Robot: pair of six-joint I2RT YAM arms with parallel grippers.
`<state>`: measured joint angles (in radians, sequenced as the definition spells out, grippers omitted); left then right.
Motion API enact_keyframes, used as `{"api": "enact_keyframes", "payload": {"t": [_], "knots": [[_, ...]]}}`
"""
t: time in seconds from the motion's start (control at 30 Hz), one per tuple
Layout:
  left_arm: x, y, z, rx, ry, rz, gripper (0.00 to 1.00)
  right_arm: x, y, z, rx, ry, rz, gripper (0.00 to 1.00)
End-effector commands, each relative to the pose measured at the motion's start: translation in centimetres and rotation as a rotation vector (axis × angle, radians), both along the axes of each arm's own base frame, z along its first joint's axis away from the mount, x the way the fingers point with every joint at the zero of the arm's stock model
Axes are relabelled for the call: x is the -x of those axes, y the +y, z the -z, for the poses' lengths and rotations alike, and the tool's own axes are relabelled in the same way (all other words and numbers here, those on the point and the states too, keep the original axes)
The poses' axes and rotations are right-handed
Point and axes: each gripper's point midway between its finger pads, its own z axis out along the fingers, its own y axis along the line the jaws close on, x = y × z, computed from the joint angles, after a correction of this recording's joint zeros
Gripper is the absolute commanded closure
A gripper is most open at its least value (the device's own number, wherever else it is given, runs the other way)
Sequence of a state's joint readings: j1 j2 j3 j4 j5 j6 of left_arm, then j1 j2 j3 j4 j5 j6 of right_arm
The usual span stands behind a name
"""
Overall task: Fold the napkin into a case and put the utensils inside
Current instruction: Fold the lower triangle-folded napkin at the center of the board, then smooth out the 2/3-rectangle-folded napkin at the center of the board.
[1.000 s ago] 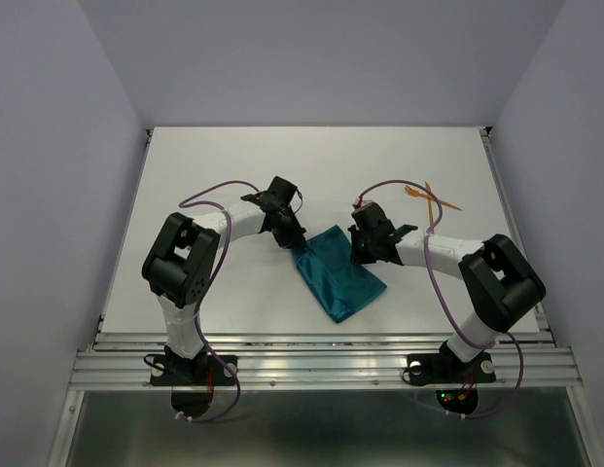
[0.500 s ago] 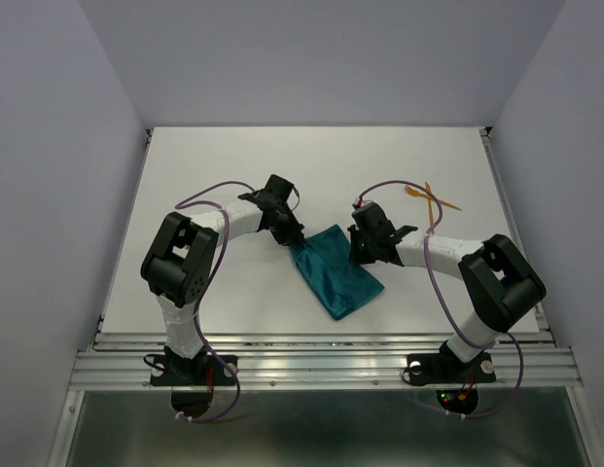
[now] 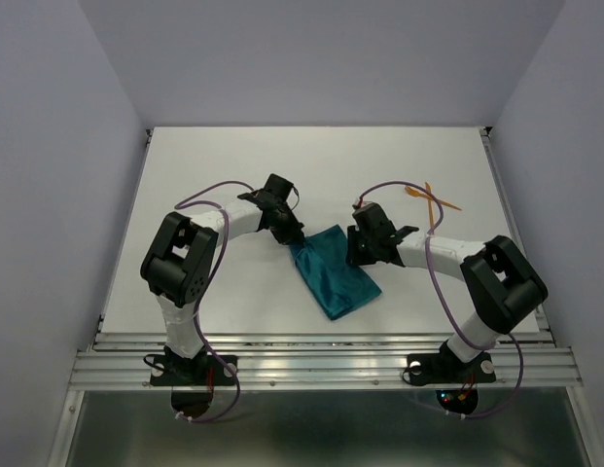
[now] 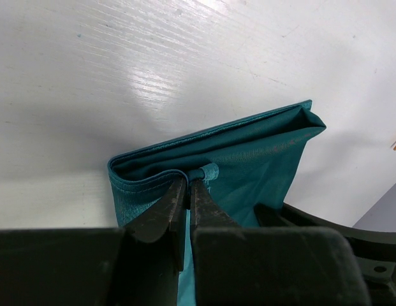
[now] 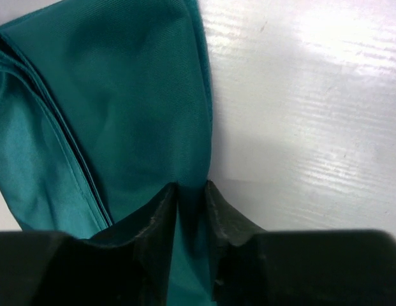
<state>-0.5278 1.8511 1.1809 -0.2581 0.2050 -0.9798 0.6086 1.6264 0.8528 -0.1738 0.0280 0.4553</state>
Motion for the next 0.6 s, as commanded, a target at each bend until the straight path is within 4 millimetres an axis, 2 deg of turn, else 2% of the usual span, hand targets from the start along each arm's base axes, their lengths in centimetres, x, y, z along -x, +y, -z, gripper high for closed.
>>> {"api": "enact_keyframes", "payload": {"t": [0.0,0.03,0.07,0.17,0.23,0.4,0.43,0.47,0.53,0.57], "knots": [[-0.7,0.1,-0.4,0.002,-0.026,-0.021,1.00,0.5,-0.4,-1.3,-0.015,-0.006,0.012,0.68],[-0.6,0.2,-0.3,0.001,-0.022,-0.020,1.00,0.5,-0.4,-1.7,-0.016,-0.009,0.015,0.64],[-0.6,0.2,-0.1,0.001,-0.020,-0.019,1.00,0.3,-0.4,-2.5,-0.027,-0.027,0.019,0.54],[-0.6,0.2,0.0,-0.002,-0.018,-0.018,1.00,0.2,-0.4,-4.2,-0.044,-0.053,0.030,0.40],[-0.5,0.3,0.1,-0.006,-0.015,-0.018,1.00,0.2,-0.5,-4.9,-0.051,-0.064,0.038,0.34],[-0.5,0.3,0.5,-0.012,-0.010,-0.019,1.00,0.5,0.3,-7.0,-0.070,-0.099,0.034,0.32],[-0.4,0.3,0.6,-0.013,-0.007,-0.018,1.00,0.7,0.6,-7.2,-0.073,-0.099,0.026,0.33],[-0.4,0.3,0.7,-0.013,-0.005,-0.020,1.00,1.4,1.4,-7.1,-0.081,-0.089,-0.005,0.45],[-0.5,0.3,0.8,-0.014,-0.004,-0.020,1.00,2.2,2.6,-7.0,-0.099,-0.074,-0.039,0.62],[-0.4,0.4,0.8,-0.015,-0.002,-0.022,1.00,3.1,3.7,-6.5,-0.110,-0.053,-0.080,0.74]]}}
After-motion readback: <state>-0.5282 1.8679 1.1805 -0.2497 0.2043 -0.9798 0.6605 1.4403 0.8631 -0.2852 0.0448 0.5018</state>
